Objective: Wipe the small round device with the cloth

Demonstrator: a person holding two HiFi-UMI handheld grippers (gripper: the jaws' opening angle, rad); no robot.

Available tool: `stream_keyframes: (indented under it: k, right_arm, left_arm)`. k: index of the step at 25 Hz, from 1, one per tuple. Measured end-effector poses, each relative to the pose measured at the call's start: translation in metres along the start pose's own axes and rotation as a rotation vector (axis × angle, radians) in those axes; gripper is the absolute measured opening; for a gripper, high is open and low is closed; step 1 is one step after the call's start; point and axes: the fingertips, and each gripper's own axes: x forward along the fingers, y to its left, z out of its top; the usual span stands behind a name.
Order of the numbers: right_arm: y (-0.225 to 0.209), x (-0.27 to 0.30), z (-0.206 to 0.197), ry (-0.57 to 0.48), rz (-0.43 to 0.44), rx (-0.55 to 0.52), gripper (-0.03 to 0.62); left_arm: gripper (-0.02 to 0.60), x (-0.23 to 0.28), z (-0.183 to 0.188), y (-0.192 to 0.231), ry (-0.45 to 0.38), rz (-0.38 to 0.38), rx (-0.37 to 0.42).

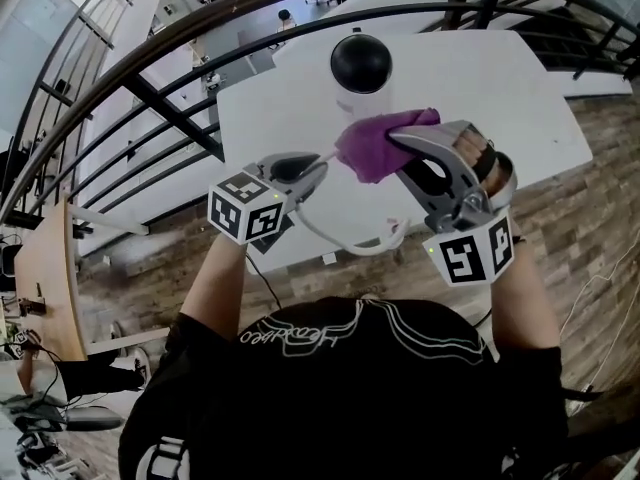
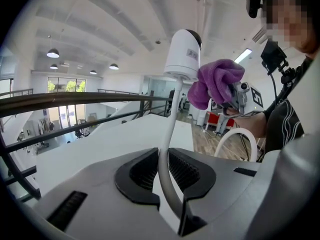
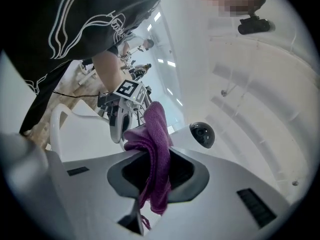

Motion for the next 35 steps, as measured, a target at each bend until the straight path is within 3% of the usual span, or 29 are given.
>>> stream_keyframes:
  k: [5,12,18,26,31,35]
  right_arm:
    - [0.019,-0.008,-0.003,0.101,0.011,0.081,0.066]
    - [0.019,-0.042,-0.012,0.214,-0.085,0.288,0.066]
    - [0.006,-0.062,-0.013,0.227,-0.144,0.36,0.066]
    - [-0.037,-0.07,-0.044,0.079,-0.143,0.341,0.066]
    - [-0.074,-0.063,-0.072,-0.101,-0.124,0.51,0.067]
    - [-0.089,-0.045,-0.082,-0.262,-0.025,0.61,0.067]
  left_arm:
    - [0.066,-0.006,0.0,0.0,0.0,-0.013,0.007]
    - [0.061,-0.005,-0.002,0.001,-0.008,-0.038,0.024]
    - [0.06,-0.009,-0.006,0.002,0.005,-0.036,0.044]
    - [0.061,-0.007,-0.002,-0.005,0.023,0.055,0.058]
    - [0.061,-0.007,0.0,-0.009,0.006,0.122,0.063]
    - [0.061,-0.005,0.0,-0.008,0.009,0.174,0.062]
